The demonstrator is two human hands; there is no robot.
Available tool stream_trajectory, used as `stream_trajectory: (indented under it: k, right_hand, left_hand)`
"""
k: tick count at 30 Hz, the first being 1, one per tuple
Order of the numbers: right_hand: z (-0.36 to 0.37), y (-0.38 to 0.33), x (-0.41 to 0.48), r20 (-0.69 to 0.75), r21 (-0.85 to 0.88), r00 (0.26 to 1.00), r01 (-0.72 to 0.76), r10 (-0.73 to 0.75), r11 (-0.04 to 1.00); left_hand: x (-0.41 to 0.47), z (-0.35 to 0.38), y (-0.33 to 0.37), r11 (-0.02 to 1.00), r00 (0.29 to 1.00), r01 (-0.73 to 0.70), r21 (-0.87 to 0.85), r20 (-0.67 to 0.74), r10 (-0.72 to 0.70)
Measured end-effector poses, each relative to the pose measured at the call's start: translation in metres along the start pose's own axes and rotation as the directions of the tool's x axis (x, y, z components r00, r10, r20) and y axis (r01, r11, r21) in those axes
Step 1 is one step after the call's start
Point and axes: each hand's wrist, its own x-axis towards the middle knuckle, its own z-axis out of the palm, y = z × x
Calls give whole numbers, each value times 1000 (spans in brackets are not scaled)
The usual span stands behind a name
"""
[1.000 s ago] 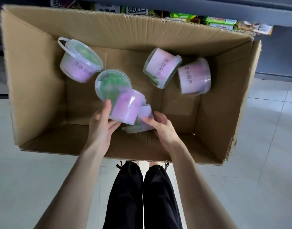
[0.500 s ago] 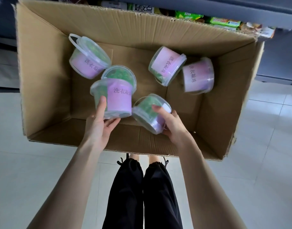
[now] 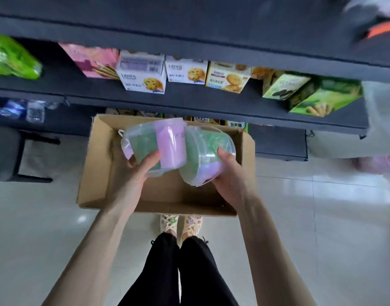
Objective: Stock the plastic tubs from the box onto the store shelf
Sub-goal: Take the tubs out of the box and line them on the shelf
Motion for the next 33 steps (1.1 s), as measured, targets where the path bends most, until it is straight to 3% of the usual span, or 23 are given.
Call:
stream_trajectory:
  k: [5,11,16,23,29,33]
  right_hand:
    - [51,-98,-61,36,-228,988,152,-148,962]
    - [118,-205,-111,93,-425,936,347,-341,836]
    - [167,-260,-129,181,-359,880,475,-439,803]
    - [211,-301,-136,351,-235,807,567,-475,789]
    - [236,-329,-122,227,-204,670,743,-707,638]
    - [240,-353,-116,139,-210,578,811,-804,547]
  left_hand:
    - [-30,24,108,976,975,-217,29,60,215]
    - [-44,64,227,893,880,-448,-52,150,450]
    - [-51,83,305,795,772,-594,-125,188,607]
    - [-33,77,374,752,723,-645,-135,209,658]
    - [-8,74,397,698,690,-716,12,157,706]
    - [17,73,408,703,707,-707,78,105,699]
